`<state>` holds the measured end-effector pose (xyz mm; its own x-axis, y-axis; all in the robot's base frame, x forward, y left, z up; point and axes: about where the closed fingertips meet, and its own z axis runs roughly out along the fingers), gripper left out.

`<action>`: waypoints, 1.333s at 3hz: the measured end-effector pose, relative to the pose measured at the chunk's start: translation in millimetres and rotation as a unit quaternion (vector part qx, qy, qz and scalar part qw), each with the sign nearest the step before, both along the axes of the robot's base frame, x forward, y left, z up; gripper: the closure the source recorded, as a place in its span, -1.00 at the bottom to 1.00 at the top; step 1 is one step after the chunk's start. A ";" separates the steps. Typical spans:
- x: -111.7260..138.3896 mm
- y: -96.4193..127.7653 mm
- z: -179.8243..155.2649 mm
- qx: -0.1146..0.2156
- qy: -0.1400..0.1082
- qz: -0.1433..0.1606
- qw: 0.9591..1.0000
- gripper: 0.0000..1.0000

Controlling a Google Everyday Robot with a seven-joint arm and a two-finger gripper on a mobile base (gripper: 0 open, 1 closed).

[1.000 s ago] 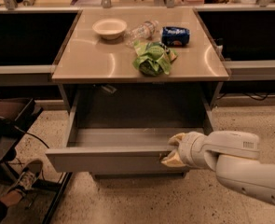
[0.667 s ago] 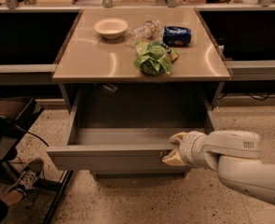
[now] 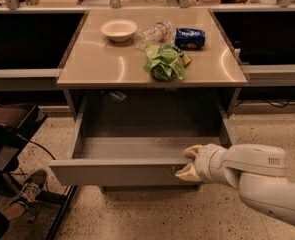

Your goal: Open top drawer

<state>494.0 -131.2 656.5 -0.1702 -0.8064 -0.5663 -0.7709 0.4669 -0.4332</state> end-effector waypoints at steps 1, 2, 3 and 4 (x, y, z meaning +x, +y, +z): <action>-12.4 -6.7 2.7 0.007 -0.001 -0.010 1.000 1.00; -14.4 -7.5 4.8 0.008 -0.001 -0.011 1.000 1.00; -28.9 -8.5 7.5 0.013 -0.004 -0.006 1.000 1.00; -29.8 -8.3 9.8 0.013 -0.004 -0.005 1.000 1.00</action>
Offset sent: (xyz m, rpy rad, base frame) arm -0.2348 -0.0204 -0.1763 0.2173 -0.0906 -0.3033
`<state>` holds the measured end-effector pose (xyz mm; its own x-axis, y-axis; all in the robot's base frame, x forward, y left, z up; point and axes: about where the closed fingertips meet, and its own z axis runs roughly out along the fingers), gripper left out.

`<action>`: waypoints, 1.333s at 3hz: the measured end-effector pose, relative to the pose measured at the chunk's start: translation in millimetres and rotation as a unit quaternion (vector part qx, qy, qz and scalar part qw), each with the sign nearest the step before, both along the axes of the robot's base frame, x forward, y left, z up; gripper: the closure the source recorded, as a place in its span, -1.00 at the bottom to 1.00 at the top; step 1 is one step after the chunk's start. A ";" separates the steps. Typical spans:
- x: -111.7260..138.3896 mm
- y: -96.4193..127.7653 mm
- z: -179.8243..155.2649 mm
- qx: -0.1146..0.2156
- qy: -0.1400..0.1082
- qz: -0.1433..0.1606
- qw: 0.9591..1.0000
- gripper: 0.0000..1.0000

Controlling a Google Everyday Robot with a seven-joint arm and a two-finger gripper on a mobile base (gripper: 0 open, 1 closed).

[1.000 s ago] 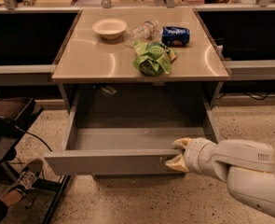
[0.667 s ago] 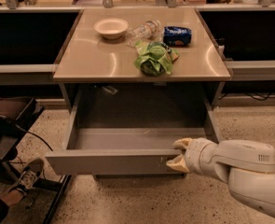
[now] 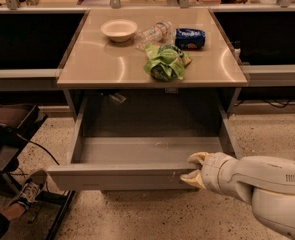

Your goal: Open top drawer

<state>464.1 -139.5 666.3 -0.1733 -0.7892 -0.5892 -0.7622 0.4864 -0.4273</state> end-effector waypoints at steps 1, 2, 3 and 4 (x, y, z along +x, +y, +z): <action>-11.0 -2.0 1.7 0.001 -0.003 0.002 1.000 1.00; -21.6 -7.6 6.6 -0.005 -0.005 -0.001 1.000 1.00; -21.7 -7.6 6.4 -0.005 -0.005 -0.001 1.000 1.00; -24.6 -8.5 4.3 -0.005 0.001 0.001 1.000 1.00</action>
Offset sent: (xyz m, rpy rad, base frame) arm -0.2428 -0.0272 -0.1949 0.2048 -0.0226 -0.3816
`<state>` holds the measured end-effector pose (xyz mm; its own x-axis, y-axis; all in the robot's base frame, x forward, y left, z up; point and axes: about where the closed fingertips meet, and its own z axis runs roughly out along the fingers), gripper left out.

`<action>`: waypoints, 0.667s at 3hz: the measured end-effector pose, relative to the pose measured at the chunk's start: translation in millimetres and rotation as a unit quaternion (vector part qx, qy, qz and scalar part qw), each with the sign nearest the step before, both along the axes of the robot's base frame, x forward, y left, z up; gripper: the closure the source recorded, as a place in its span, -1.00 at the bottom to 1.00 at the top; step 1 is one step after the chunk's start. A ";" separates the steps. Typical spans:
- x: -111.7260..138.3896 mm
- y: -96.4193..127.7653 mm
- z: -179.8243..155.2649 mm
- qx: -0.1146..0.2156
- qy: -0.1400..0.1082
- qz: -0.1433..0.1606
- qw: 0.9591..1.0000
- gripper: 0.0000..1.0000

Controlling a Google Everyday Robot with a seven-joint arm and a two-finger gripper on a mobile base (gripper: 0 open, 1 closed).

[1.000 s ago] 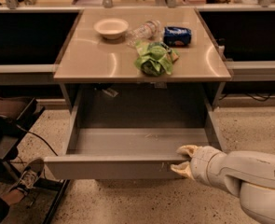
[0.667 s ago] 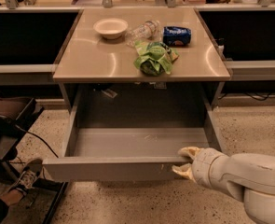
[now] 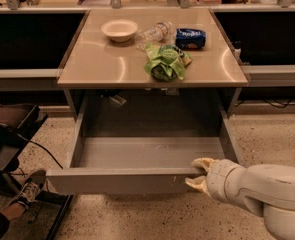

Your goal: Open top drawer

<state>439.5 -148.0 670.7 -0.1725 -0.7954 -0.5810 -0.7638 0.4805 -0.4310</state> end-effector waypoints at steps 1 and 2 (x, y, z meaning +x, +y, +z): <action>-5.9 -4.0 -1.5 0.004 0.006 -0.003 1.000 1.00; -6.3 -3.2 0.0 0.004 0.006 -0.003 1.000 1.00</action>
Offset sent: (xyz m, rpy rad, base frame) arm -0.1006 -0.0405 -0.0697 0.0032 0.0637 0.0310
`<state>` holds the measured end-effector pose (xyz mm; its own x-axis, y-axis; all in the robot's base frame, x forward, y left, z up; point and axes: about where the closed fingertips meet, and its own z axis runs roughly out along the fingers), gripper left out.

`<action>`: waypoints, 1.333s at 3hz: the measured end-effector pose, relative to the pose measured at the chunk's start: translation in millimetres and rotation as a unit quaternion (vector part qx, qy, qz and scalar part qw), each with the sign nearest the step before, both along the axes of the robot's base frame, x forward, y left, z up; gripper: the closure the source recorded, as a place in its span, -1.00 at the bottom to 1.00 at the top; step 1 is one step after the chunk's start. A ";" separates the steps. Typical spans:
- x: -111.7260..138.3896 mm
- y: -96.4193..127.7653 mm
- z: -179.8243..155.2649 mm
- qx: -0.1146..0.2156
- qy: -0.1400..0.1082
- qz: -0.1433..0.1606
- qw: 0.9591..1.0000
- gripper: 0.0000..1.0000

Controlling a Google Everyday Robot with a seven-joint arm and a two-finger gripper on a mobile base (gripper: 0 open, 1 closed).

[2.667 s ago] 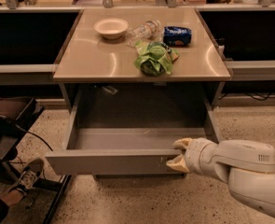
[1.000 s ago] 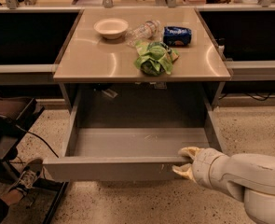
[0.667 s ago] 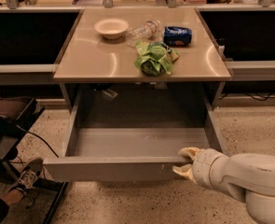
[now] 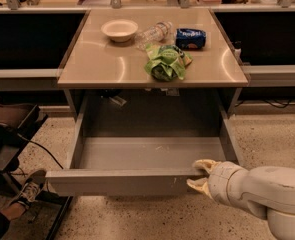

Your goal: Open top drawer

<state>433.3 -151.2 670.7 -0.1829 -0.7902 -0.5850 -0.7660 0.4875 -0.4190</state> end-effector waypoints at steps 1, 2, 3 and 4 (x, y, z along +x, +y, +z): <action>-5.2 -1.2 1.1 0.001 -0.001 0.000 1.000 1.00; -13.2 -4.4 3.2 0.004 -0.001 -0.003 1.000 1.00; -13.6 -4.4 4.3 0.004 -0.001 -0.003 1.000 1.00; -21.5 -7.6 1.7 0.001 0.001 -0.002 1.000 1.00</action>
Offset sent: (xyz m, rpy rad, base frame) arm -0.1554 -0.0610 -0.0891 -0.0583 0.0773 0.0017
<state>411.8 -158.8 672.4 -0.1867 -0.7884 -0.5862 -0.7652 0.4909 -0.4166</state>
